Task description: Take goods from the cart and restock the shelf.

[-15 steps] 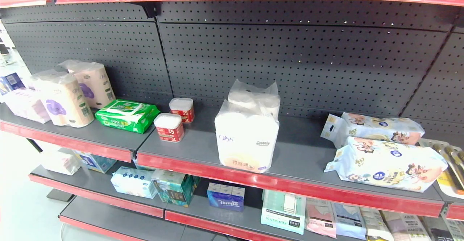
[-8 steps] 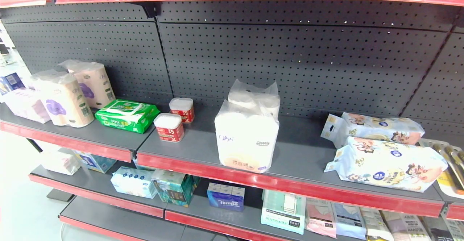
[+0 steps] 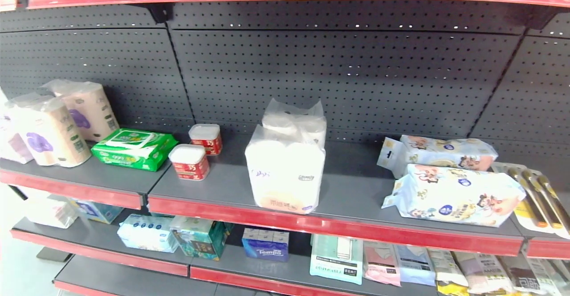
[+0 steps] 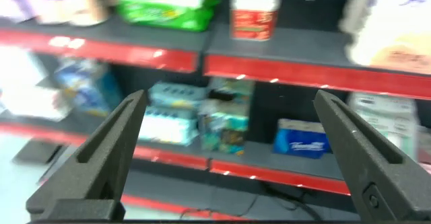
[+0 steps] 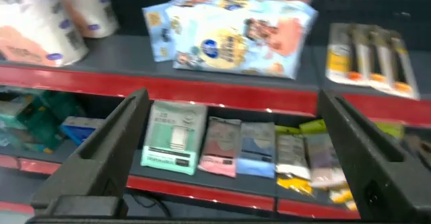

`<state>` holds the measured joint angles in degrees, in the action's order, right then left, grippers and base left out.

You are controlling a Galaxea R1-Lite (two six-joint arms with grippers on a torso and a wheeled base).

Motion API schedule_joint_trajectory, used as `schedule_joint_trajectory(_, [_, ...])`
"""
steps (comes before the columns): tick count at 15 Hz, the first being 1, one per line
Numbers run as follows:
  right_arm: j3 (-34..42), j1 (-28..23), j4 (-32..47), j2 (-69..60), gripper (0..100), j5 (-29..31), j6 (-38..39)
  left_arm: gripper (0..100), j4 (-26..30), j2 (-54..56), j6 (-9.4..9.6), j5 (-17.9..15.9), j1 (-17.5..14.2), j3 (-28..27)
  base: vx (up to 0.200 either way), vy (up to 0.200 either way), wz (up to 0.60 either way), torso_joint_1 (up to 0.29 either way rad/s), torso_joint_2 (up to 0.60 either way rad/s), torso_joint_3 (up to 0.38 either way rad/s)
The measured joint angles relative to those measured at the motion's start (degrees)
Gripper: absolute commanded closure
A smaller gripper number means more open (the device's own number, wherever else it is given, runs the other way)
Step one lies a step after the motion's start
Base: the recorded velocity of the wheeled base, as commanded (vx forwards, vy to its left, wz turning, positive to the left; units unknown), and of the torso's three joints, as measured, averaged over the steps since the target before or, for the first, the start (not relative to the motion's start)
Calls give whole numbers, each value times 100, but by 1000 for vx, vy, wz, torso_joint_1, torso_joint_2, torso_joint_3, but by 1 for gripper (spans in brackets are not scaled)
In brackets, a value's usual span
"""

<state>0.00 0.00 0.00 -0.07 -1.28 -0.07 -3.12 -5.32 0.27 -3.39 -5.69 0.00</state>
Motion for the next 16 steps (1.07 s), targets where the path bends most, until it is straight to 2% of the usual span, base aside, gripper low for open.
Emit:
schedule_joint_trajectory(5, [0, 5, 7, 0, 0, 0, 0, 0, -7, -2, 5, 5, -4, 0, 0, 0, 0, 0, 0, 0])
schedule_joint_trajectory(9, [0, 0, 0, 0, 0, 0, 2, 0, 6, -2, 161, 0, 0, 0, 0, 0, 0, 0, 0, 0])
schedule_joint_trajectory(16, [0, 0, 0, 0, 0, 9, 0, 0, 6, -2, 126, 11, 0, 0, 0, 0, 0, 0, 0, 0])
